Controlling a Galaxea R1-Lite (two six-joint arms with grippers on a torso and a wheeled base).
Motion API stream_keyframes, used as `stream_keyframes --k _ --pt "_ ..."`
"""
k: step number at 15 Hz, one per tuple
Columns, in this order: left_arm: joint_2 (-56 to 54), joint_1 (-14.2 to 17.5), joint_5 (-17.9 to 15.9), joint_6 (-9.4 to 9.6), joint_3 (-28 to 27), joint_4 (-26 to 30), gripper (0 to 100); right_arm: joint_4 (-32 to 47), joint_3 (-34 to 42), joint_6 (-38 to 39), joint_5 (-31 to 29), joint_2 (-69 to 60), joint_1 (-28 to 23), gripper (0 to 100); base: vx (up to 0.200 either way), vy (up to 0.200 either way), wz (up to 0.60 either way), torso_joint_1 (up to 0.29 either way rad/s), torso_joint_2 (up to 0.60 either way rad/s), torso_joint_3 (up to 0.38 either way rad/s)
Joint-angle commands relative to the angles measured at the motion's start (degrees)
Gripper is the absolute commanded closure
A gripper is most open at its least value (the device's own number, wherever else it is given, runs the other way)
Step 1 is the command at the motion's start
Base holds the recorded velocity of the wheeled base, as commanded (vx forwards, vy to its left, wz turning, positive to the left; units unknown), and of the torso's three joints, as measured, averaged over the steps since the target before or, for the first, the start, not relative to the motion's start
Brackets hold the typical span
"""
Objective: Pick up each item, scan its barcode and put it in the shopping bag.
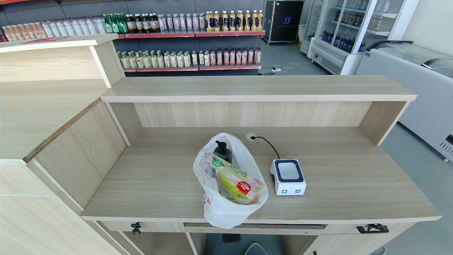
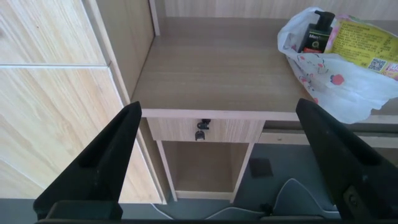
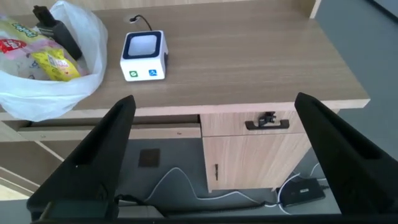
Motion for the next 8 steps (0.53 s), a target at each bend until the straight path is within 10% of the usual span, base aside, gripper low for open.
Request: stream_keyframes --k 1,8 --pt "-0.02 -0.01 0.00 0.00 0.00 -0.02 0 0.04 -0.06 -0.08 0.01 -0.26 0.02 0 0.000 0.000 0.00 0.000 0.00 0.000" --pt "-0.02 -0.01 0.00 0.00 0.00 0.07 0 0.13 0.03 0.54 0.01 -0.35 0.02 0 0.000 0.000 0.00 0.000 0.00 0.000"
